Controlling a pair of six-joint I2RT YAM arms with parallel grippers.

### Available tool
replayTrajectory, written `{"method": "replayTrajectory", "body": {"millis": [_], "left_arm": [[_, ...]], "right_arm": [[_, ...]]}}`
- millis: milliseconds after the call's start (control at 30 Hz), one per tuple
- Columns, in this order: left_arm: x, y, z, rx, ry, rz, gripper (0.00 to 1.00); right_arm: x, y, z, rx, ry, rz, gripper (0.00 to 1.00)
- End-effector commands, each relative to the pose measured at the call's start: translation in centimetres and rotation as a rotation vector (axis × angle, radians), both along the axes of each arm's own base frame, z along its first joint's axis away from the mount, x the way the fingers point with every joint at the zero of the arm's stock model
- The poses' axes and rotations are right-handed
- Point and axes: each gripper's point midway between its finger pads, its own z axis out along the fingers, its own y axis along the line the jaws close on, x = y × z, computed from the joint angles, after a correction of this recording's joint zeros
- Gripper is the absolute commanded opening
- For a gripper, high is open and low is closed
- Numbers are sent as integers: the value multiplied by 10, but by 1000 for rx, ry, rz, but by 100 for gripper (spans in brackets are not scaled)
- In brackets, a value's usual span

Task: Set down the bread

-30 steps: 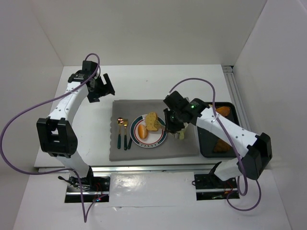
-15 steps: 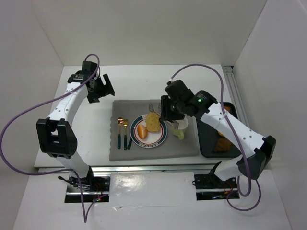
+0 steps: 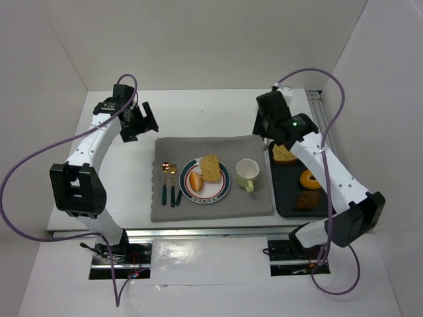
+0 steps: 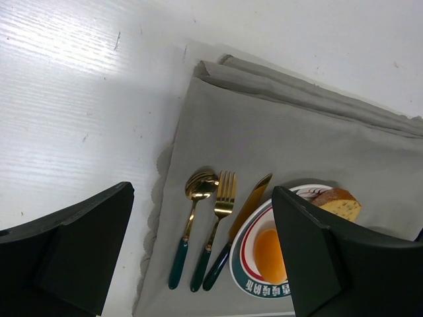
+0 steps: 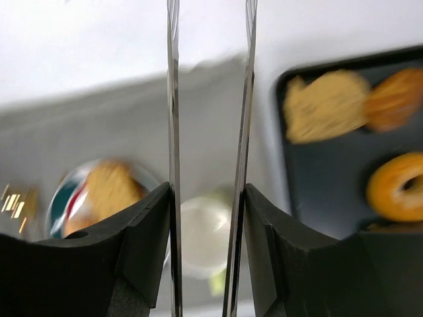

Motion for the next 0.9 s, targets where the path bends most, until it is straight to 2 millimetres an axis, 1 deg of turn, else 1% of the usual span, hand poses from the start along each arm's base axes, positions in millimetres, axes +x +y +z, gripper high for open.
{"method": "replayTrajectory", "body": {"millis": [0, 33, 67, 100, 133, 167, 200, 267, 300, 333, 367, 400, 433, 500, 533, 567, 600, 633, 667, 700, 733, 767, 800, 833, 867], "left_arm": [[-1, -3, 15, -23, -38, -11, 100], [-1, -3, 15, -23, -38, -11, 100], [-1, -3, 15, -23, -38, -11, 100], [-1, -3, 15, -23, -38, -11, 100], [-1, -3, 15, -23, -38, -11, 100], [-1, -3, 15, -23, -38, -11, 100], [-1, -3, 15, -23, -38, -11, 100], [-2, -3, 12, -22, -29, -11, 100], [-2, -3, 12, -22, -29, -11, 100], [-3, -5, 12, -35, -28, -9, 100], [-2, -5, 9, -34, -19, -8, 100], [-2, -5, 9, -34, -18, -8, 100], [-2, -5, 9, -34, -18, -8, 100], [-2, -5, 9, -34, -18, -8, 100], [-2, -5, 9, -34, -18, -8, 100], [-2, -3, 8, -27, -19, -3, 100], [-2, -3, 8, -27, -19, -3, 100], [-2, -3, 8, -27, -19, -3, 100], [-2, -3, 8, -27, -19, -3, 100], [-2, -3, 8, -27, -19, -3, 100], [-2, -3, 8, -27, -19, -3, 100], [-1, -4, 5, -26, -10, -3, 100], [-1, -4, 5, -26, -10, -3, 100], [-3, -3, 4, -26, -1, -3, 100], [-3, -3, 4, -26, -1, -3, 100]], "right_arm": [[49, -42, 25, -69, -197, -142, 53], [65, -53, 26, -75, -236, -185, 53], [75, -59, 22, -93, -244, -203, 53], [85, -63, 18, -102, -252, -213, 53], [100, -66, 7, -140, -245, -215, 53], [118, -71, 9, -127, -287, -230, 53], [132, -66, -6, -144, -272, -222, 53], [155, -71, -18, -149, -270, -235, 53], [170, -70, -14, -128, -286, -231, 53], [183, -64, -42, -143, -234, -217, 53], [193, -64, -49, -136, -230, -215, 53], [206, -58, -43, -119, -248, -205, 53], [215, -55, -73, -141, -192, -199, 53], [225, -49, -92, -128, -156, -203, 53], [235, -43, -89, -106, -169, -198, 53], [240, -45, -116, -104, -121, -206, 53], [244, -42, -124, -96, -106, -203, 55], [252, -35, -123, -77, -109, -185, 55], [255, -34, -148, -80, -66, -194, 55], [256, -31, -157, -75, -40, -189, 57], [263, -25, -153, -45, -50, -184, 59], [265, -22, -169, -45, -26, -175, 62], [267, -18, -174, -27, -20, -171, 64], [265, -8, -181, -4, -4, -147, 67], [268, -5, -179, 5, -5, -139, 70]]}}
